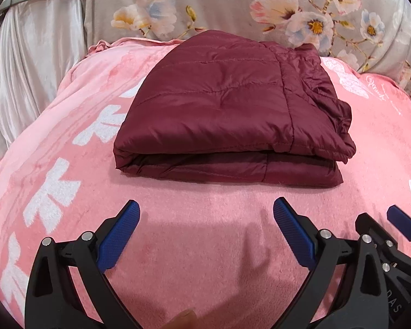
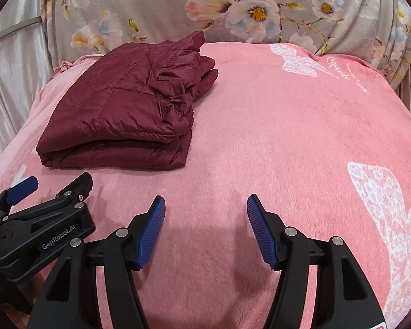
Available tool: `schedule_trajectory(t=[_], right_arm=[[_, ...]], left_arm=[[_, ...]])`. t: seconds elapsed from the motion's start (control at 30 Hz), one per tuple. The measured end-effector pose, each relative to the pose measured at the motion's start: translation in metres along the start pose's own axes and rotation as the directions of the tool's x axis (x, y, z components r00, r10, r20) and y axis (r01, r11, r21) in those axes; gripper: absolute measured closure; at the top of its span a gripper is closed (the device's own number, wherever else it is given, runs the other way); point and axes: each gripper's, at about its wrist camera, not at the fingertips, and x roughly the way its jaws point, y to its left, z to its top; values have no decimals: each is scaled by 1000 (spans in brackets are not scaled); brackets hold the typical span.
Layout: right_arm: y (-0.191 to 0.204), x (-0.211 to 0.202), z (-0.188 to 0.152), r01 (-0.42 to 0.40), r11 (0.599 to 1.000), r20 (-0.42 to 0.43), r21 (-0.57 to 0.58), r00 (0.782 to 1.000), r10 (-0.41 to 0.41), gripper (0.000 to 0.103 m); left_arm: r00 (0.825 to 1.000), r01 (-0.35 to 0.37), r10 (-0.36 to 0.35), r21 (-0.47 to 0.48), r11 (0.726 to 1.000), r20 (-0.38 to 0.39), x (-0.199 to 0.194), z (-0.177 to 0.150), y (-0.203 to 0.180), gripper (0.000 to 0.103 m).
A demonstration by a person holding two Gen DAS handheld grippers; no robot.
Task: Fold large clothes
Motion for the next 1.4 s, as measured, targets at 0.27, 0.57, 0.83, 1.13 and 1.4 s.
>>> schedule_trajectory(t=[0.27,0.57,0.83,1.13,1.4], right_arm=[[3,0,0,9,1000,4,-18,1000,-9,42],[4,-1,0,16,1000,4,-23,1000,-16,42],[4,-1,0,19,999,9,-30,1000,-19,42],[6,-1,1,20,999,5,-30,1000,-20,42],[5,0,1,19,999,5,-31,1000,-19,42]], left_arm=[[1000,-21,21,25,999,17,-2,-2,-4,7],[1000,-24,23,27,999,21,-3,-3,-3,8],[999,-23,22,29,999,25,-4,-2,-4,9],[999,-23,22,34,999,23,-4,-2,-6,12],[1000,-21,20,34,999,23,-5,-2,-6,13]])
